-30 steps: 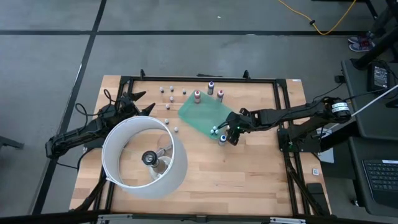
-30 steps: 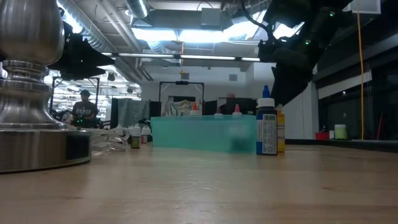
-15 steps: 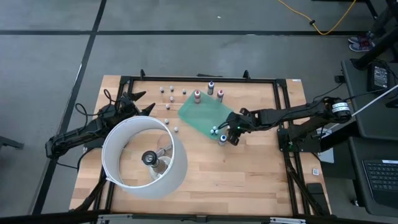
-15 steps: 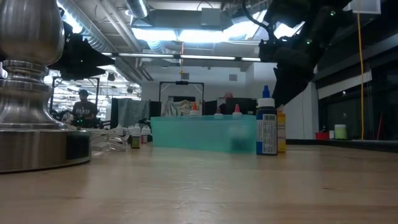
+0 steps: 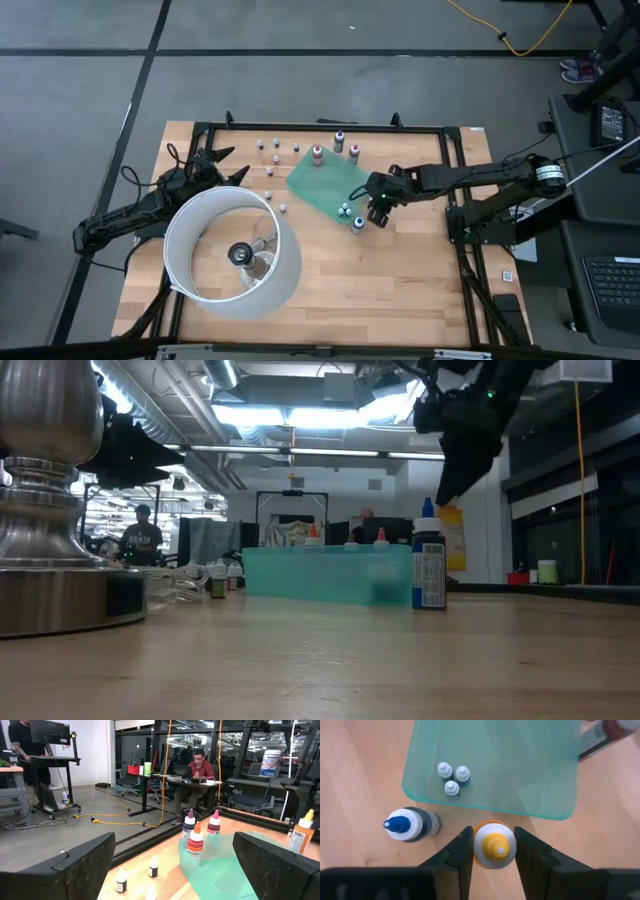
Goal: Pick & Place food coloring
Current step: Put the large yellow food coloring bottle into the green bin
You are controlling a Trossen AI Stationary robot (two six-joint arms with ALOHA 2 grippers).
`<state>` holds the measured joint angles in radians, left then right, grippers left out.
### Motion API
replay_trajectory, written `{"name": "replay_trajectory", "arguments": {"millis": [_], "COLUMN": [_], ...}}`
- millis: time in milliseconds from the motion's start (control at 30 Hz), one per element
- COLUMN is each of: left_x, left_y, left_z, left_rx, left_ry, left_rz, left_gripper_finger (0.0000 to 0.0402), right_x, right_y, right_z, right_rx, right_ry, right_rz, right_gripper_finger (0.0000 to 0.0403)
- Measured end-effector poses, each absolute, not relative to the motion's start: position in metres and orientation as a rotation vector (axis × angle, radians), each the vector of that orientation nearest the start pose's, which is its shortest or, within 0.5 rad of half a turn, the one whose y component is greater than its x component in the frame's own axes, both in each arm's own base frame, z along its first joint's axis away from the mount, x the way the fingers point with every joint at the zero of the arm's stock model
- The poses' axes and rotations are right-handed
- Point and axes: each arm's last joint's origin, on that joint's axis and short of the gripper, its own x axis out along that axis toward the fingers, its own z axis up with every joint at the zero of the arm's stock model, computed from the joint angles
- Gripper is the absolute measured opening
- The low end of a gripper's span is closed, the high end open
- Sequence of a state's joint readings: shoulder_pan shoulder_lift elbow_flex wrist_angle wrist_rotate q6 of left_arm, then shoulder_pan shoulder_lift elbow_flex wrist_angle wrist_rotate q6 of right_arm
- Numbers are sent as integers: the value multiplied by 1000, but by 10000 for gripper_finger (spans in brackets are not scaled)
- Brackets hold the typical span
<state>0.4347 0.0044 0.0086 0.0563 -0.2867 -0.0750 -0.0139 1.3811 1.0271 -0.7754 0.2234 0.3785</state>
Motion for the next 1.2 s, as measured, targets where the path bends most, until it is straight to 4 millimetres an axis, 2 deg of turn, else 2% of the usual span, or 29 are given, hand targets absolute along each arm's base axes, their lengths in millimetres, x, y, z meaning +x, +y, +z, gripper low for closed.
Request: {"name": "replay_trajectory", "arguments": {"millis": [300,600,900,1200], "left_x": [84,84,84,84], "left_y": [48,48,48,48], "left_z": [171,171,171,171], "left_rx": [-67,-67,-67,-67], "left_ry": [-89,-89,-89,-89], "left_rz": [719,719,719,719], "left_gripper_finger": [400,400,400,400], "right_x": [278,325,377,407], "right_y": [-28,-64,-106,-142], "right_z": [287,299,287,249], "right_rx": [184,151,179,212], "right_ry": [1058,1043,995,1051], "right_rz": [-445,-475,-473,-485], "right_gripper_finger": [123,123,124,124]}}
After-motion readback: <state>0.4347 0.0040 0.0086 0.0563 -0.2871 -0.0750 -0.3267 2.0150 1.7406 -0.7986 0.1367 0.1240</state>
